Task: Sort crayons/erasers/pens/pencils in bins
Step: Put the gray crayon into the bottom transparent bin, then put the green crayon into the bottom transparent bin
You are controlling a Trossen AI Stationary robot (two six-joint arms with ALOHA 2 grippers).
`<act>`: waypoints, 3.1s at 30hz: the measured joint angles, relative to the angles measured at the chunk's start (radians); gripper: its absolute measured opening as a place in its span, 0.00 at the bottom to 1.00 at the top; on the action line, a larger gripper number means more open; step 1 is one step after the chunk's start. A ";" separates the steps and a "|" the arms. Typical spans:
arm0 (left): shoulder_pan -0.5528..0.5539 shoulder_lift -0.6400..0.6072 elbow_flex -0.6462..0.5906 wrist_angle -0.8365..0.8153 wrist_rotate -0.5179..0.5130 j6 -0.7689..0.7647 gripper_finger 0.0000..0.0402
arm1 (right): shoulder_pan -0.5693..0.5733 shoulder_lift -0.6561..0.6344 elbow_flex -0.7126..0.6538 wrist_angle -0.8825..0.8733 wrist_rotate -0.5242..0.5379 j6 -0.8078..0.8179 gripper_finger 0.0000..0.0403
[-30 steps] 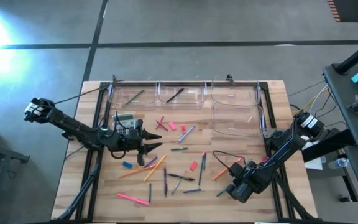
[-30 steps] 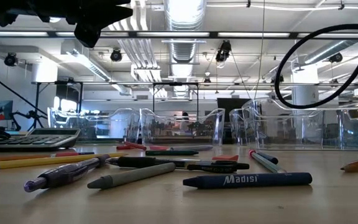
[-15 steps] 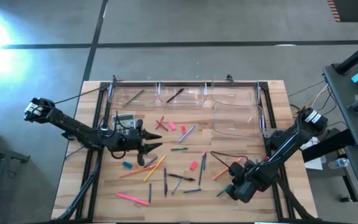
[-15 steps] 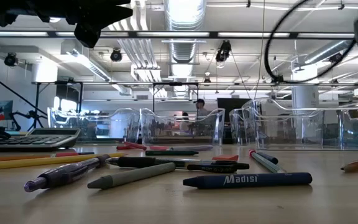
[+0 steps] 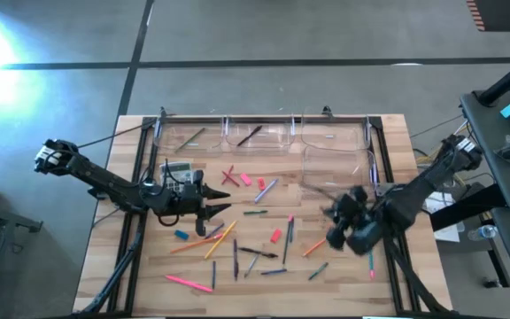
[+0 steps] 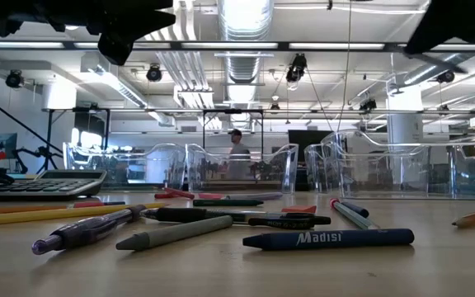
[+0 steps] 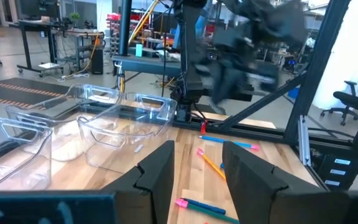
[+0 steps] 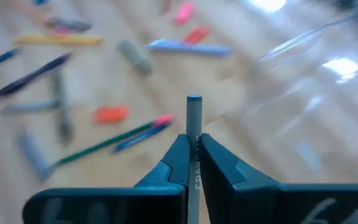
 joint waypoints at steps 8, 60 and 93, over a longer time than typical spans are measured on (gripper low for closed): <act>0.000 0.000 0.000 0.000 0.000 -0.001 0.30 | -0.317 -0.076 -0.026 -0.050 -0.047 -0.318 0.03; 0.000 0.000 -0.005 0.001 0.000 -0.002 0.30 | -0.789 -0.163 -0.262 0.273 -0.433 -0.769 0.35; 0.000 0.000 -0.006 0.000 0.000 -0.003 0.30 | 0.173 0.197 -0.166 0.517 -0.328 -0.543 0.32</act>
